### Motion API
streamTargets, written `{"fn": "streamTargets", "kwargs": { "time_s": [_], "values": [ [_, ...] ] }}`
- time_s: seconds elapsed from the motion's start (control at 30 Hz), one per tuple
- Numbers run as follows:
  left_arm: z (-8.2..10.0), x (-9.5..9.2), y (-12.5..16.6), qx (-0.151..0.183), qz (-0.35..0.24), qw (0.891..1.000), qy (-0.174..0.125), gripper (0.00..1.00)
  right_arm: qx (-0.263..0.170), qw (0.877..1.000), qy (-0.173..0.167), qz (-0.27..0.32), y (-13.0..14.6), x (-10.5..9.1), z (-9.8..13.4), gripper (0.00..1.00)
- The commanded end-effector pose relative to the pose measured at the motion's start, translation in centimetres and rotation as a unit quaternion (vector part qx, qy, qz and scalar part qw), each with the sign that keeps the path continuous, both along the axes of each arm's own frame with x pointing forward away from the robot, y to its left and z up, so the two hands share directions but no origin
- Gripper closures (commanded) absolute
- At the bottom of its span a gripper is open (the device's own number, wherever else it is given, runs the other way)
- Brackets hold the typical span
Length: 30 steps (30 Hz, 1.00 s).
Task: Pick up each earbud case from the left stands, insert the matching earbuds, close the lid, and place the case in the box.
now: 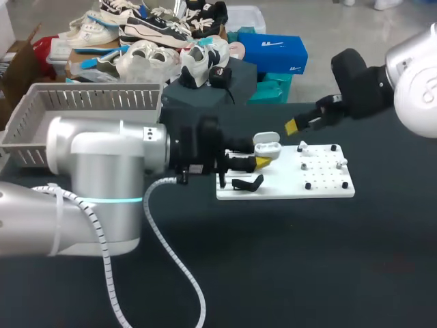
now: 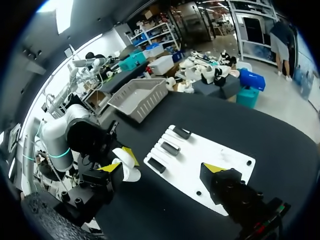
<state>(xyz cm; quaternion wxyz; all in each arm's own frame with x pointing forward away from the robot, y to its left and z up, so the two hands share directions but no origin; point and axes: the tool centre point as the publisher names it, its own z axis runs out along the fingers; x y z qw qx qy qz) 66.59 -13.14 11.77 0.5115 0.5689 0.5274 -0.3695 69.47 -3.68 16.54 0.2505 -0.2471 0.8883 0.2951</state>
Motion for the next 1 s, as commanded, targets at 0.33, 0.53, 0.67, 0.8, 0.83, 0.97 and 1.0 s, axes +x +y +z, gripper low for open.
{"fn": "streamTargets", "kwargs": {
  "time_s": [0.33, 0.53, 0.67, 0.8, 0.83, 0.97, 1.0],
  "values": [
    [-0.5, 0.3, 0.3, -0.001, -0.055, 0.998, -0.007, 1.0, -0.025, 0.992, 0.001, -0.127, -3.7, -2.2, -1.9, 0.0],
    [-0.4, 0.1, 0.2, -0.001, -0.058, 0.998, -0.004, 1.0, -0.022, 0.99, 0.006, -0.137, -4.0, -2.1, -2.3, 0.0],
    [-0.2, 0.0, 0.2, -0.004, -0.056, 0.998, 0.002, 1.0, -0.017, 0.99, 0.006, -0.141, -4.2, -2.1, -2.4, 0.0],
    [-0.1, -0.1, 0.3, -0.006, -0.057, 0.998, 0.002, 1.0, -0.019, 0.987, 0.011, -0.158, -4.6, -2.4, -2.8, 0.0],
    [-0.1, -0.2, 0.3, -0.006, -0.058, 0.998, 0.002, 1.0, -0.021, 0.987, 0.012, -0.16, -4.8, -2.4, -2.9, 0.0],
    [0.1, -0.4, 0.6, -0.008, -0.068, 0.998, 0.002, 1.0, -0.023, 0.985, 0.013, -0.173, -5.5, -2.7, -3.7, 0.0],
    [0.1, -0.4, 0.7, -0.008, -0.069, 0.998, 0.002, 1.0, -0.023, 0.984, 0.013, -0.174, -5.7, -2.7, -3.8, 0.0]
  ]
}}
